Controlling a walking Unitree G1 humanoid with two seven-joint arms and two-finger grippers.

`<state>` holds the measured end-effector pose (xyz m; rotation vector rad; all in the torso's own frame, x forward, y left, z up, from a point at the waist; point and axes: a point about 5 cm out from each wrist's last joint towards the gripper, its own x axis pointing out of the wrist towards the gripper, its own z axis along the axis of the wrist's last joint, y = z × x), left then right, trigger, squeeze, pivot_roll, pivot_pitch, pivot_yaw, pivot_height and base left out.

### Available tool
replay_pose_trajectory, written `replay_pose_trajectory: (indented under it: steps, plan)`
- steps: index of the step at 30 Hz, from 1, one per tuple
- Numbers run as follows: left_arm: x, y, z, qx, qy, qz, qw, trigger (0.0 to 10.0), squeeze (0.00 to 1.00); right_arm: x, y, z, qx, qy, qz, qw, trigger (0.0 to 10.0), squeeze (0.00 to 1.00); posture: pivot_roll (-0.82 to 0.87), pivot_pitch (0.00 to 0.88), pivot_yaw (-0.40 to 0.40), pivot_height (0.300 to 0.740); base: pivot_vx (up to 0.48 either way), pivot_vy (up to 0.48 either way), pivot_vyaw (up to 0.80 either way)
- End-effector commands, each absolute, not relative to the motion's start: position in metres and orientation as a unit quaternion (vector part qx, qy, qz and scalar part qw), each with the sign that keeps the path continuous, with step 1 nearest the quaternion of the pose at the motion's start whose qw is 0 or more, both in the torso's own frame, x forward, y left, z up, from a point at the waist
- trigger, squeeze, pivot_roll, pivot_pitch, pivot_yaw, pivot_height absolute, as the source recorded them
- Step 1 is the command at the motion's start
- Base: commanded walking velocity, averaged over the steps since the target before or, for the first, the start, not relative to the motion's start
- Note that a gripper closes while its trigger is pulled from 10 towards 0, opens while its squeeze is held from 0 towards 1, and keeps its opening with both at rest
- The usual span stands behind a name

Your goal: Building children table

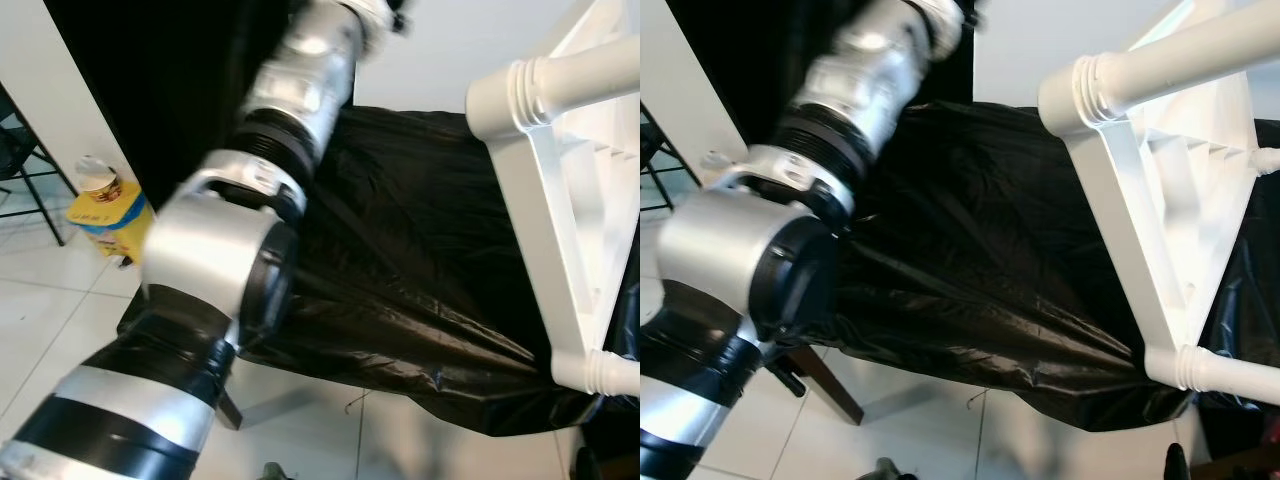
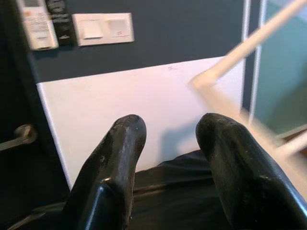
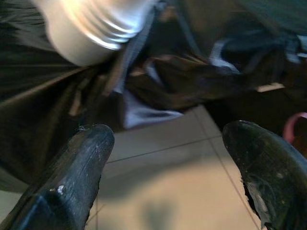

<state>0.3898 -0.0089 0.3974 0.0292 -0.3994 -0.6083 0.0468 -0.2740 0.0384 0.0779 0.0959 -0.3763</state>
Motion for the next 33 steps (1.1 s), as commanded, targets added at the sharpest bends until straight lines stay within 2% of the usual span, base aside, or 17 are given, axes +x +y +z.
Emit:
replay_pose_trajectory:
  steps: [1, 33]
  plan:
    - [0.3919, -0.0061, 0.3943, 0.02, -0.188, -0.295, 0.937, 10.0, 0.0, 0.0057, -0.1946, 0.0095, 0.193, 0.097, -0.333, 0.918, 10.0, 0.0, -0.2, 0.252, 0.256, 0.74, 0.0, 0.0, 0.0]
    - [0.3919, -0.0061, 0.3943, 0.02, -0.188, -0.295, 0.937, 10.0, 0.0, 0.0057, -0.1946, 0.0095, 0.193, 0.097, -0.333, 0.918, 10.0, 0.0, -0.2, 0.252, 0.256, 0.74, 0.0, 0.0, 0.0]
